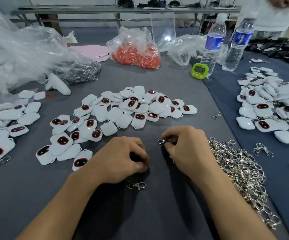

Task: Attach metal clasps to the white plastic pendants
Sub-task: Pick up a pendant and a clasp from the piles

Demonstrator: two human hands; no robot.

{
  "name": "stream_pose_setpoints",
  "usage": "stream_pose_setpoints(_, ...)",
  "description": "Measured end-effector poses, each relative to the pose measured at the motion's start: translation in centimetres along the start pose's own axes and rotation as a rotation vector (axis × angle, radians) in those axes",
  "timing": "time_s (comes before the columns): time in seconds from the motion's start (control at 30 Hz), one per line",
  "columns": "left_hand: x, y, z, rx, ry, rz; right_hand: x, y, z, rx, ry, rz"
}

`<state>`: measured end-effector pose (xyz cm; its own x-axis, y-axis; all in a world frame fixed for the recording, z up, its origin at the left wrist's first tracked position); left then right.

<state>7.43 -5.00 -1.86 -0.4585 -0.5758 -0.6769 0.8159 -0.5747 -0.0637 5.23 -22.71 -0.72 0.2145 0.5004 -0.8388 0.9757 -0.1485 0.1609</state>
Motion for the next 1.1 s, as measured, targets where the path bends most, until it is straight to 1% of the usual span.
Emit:
stream_pose_setpoints(0.1,-0.1,0.0,-0.5,-0.018,-0.043,0.083,0.0,0.0,0.1,0.006,0.051,0.03)
stream_pose_setpoints(0.17,-0.5,0.0,-0.9,-0.034,-0.034,0.22,-0.1,0.0,0.2,0.019,0.101,0.077)
stream_pose_setpoints(0.2,-0.8,-0.1,-1.0,-0.036,0.001,0.319,-0.2,0.0,0.3,0.023,0.125,0.099)
stream_pose_setpoints(0.27,-2.0,-0.4,-0.9,-0.025,0.159,0.543,-0.2,-0.1,0.2,0.028,0.185,0.132)
stream_pose_setpoints(0.3,-2.6,-0.5,-0.9,-0.035,0.258,0.627,-0.2,-0.2,0.2,0.031,0.218,0.14)
stream_pose_setpoints(0.33,-3.1,-0.5,-1.1,-0.067,0.342,0.661,-0.1,-0.2,0.1,0.04,0.25,0.141)
stream_pose_setpoints(0.4,-3.6,-0.2,-1.9,-0.166,0.444,0.612,0.3,-0.3,0.0,0.078,0.326,0.106)
stream_pose_setpoints(0.47,-3.4,-0.1,-2.5,-0.246,0.439,0.54,1.2,-0.3,-0.1,0.139,0.492,0.036)
stream_pose_setpoints(0.5,-3.3,-0.2,-2.5,-0.267,0.414,0.544,1.5,-0.3,-0.2,0.177,0.608,0.006)
stream_pose_setpoints(0.57,-3.2,-0.4,-1.9,-0.269,0.392,0.582,2.0,-0.4,-0.2,0.253,0.85,-0.037)
stream_pose_setpoints(0.63,-3.2,-0.6,-1.0,-0.213,0.425,0.6,2.4,-0.4,-0.2,0.297,1.039,-0.096)
stream_pose_setpoints(0.7,-3.3,-1.0,-0.2,-0.102,0.333,0.692,2.7,-0.5,-0.2,0.299,1.159,-0.165)
stream_pose_setpoints(0.77,-3.4,-1.6,0.3,-0.007,0.151,0.803,2.9,-0.6,-0.2,0.293,1.221,-0.194)
stream_pose_setpoints(0.8,-3.2,-1.6,0.2,0.004,0.037,0.822,3.0,-0.6,-0.2,0.287,1.223,-0.194)
stream_pose_setpoints(0.9,-1.9,-0.9,-0.8,-0.059,-0.355,0.785,3.3,-0.7,-0.9,0.239,1.132,-0.185)
stream_pose_setpoints(1.0,-1.7,-0.4,-1.3,-0.091,-0.539,0.827,3.7,-0.9,-1.4,0.213,1.029,-0.188)
stream_pose_setpoints(1.03,-1.7,-0.3,-1.3,-0.096,-0.632,0.835,3.7,-1.0,-1.5,0.218,1.01,-0.195)
stream_pose_setpoints(1.1,-1.9,-0.1,-1.5,-0.105,-0.77,0.83,3.9,-1.2,-1.7,0.216,1.003,-0.258)
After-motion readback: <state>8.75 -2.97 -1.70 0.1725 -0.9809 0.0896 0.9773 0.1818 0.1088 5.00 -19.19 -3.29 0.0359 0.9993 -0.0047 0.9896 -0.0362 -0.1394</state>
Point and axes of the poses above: each hand's wrist, its own y-axis towards the middle knuckle, its own x-axis out of the palm, z = x × y, the point moved 6 cm from there along y, towards the middle knuckle, and after that the axes turned 7 degrees about -y, right-handed, at the moved point
